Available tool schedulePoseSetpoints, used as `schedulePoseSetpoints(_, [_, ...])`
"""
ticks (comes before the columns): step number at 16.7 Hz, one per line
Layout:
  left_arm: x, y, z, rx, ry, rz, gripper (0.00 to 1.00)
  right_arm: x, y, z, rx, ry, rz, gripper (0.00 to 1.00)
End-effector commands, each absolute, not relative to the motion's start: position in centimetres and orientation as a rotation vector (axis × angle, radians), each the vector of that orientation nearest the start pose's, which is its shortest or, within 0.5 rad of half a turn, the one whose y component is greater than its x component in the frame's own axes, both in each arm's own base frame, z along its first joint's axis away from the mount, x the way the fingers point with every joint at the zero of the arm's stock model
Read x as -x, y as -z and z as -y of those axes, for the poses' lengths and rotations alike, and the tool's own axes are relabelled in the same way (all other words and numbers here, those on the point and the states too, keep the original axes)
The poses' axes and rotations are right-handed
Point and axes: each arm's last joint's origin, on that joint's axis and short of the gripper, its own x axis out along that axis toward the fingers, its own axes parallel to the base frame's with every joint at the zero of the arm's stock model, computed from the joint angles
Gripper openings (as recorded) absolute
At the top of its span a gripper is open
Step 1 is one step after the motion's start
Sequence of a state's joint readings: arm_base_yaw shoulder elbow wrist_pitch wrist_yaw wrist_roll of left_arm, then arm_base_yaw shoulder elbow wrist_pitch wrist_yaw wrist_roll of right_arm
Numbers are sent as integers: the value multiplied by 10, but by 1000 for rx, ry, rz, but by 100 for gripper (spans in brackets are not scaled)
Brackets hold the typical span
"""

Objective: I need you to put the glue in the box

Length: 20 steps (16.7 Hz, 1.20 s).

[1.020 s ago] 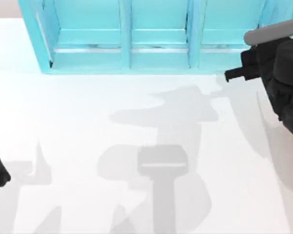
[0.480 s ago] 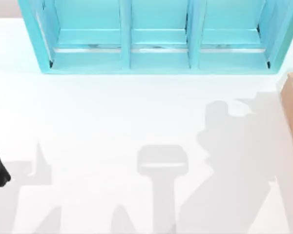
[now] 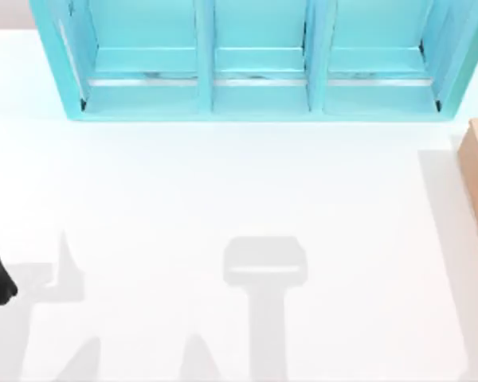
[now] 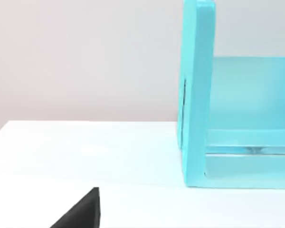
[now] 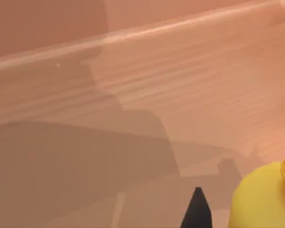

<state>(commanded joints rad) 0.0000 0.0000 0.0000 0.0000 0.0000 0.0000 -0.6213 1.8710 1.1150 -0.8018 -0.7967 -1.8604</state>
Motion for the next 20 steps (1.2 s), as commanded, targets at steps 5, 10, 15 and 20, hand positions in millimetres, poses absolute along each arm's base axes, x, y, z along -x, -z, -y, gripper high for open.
schedulePoseSetpoints(5, [-106,-160,1,0,0,0,100,-226,-120,202,306,-1017,-307,0])
schedulePoseSetpoints(10, [-106,-160,1,0,0,0,100,-195,-110,222,88,-844,-138,0])
schedulePoseSetpoints(15, [-106,-160,1,0,0,0,100,-187,-106,227,29,-774,-103,0])
schedulePoseSetpoints(20, [-106,-160,1,0,0,0,100,-188,-107,226,31,-780,-104,0])
